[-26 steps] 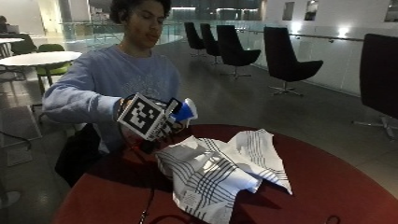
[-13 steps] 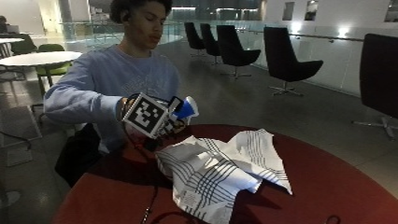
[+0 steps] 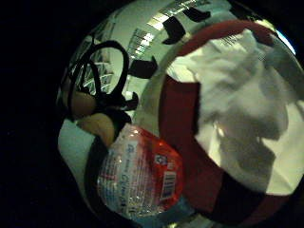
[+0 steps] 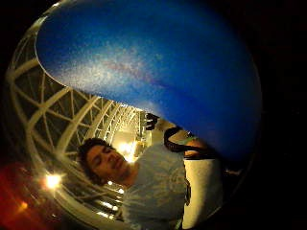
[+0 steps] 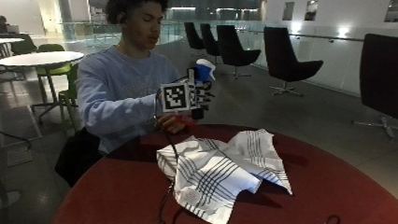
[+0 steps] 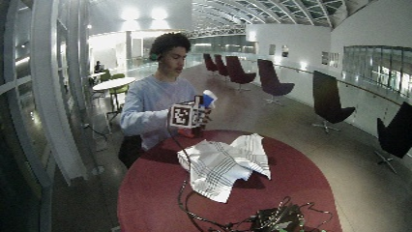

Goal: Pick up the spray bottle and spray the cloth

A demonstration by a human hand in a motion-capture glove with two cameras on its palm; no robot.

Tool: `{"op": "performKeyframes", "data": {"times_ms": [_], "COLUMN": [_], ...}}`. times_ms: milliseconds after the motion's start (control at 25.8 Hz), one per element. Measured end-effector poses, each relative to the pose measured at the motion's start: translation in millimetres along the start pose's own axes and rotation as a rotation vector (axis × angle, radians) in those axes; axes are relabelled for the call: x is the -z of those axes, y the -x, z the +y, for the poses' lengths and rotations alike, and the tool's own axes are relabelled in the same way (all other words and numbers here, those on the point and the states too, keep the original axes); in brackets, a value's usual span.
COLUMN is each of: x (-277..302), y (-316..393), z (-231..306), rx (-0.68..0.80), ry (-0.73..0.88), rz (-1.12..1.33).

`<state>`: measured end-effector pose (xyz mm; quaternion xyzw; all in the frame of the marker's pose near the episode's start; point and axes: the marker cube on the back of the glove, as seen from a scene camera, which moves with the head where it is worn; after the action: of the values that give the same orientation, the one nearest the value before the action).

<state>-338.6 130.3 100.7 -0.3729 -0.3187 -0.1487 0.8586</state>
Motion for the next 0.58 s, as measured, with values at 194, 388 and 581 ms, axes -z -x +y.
{"op": "performKeyframes", "data": {"times_ms": [194, 388, 581], "x": [-61.6, -106.9, -134.6], "y": [-2.1, -25.1, -44.9], "z": [-40.5, -74.7, -89.2], "rx": [0.195, 0.264, 0.302], "ry": [-0.038, -0.053, -0.034], "rz": [-0.048, -0.070, -0.021]}}
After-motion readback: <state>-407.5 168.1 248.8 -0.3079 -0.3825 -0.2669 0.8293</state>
